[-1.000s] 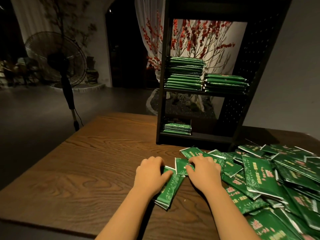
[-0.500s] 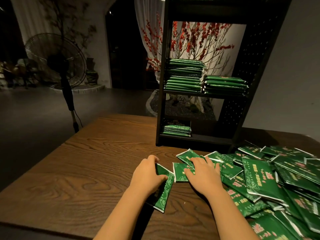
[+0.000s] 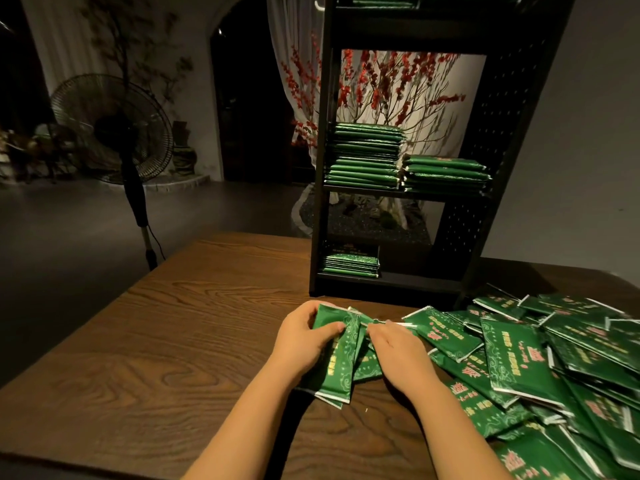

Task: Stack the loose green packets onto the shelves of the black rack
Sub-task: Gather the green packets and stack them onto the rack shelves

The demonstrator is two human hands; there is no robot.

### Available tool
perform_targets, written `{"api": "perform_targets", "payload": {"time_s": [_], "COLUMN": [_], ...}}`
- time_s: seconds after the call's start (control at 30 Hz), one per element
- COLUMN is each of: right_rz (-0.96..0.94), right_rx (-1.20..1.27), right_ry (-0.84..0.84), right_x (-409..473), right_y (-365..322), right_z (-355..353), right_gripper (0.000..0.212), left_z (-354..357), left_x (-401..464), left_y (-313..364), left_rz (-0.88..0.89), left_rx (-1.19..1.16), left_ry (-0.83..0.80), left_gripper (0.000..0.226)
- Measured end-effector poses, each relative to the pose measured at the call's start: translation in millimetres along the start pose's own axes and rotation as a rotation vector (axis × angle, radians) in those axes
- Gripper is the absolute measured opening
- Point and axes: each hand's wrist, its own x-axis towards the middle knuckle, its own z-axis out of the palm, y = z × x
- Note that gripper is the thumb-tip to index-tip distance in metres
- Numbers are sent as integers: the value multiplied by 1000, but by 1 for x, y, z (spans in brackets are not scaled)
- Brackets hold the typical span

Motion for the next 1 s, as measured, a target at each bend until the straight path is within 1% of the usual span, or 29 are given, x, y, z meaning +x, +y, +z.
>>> {"api": "perform_targets", "payload": {"time_s": [0.1, 0.17, 0.27, 0.33, 0.37, 0.4, 0.47, 0.57, 0.63, 0.73, 0.83, 1.0], "right_rz": [43, 70, 118, 158, 173, 176, 156, 161, 185, 206, 213, 234], "right_rx": [258, 387, 398, 363, 349, 324, 223, 131, 108, 96, 113, 90], "right_ry": [70, 114, 164, 154, 141, 134, 151, 216, 233, 240, 237, 260], "right_x": [-3, -1, 2, 4, 4, 4, 4, 3, 2, 1, 1, -2], "right_y": [0, 0, 2, 5, 5, 5, 3, 1, 2, 3, 2, -1], "right_z": [-6, -8, -6, -3, -2, 0, 1, 1, 0, -1, -1, -3], "right_gripper": [32, 27, 26, 28, 30, 33, 35, 38, 39, 38, 37, 32], "left_z": [8, 8, 9, 12, 15, 17, 20, 22, 22, 18, 15, 11], "left_x": [10, 18, 29, 32, 34, 35, 36, 36, 36, 35, 30, 23], "left_y": [2, 7, 14, 17, 17, 16, 15, 17, 19, 19, 23, 25], "left_rz": [118, 185, 171, 137, 132, 139, 142, 68, -8, -69, -126, -222], "left_rx": [120, 277, 532, 668, 732, 800, 936, 1083, 1144, 1177, 1108, 774], "left_ry": [-98, -207, -454, -596, -631, -629, -551, -472, -473, -424, -440, -424], "left_gripper": [18, 17, 24, 37, 45, 52, 65, 83, 88, 87, 81, 59]}}
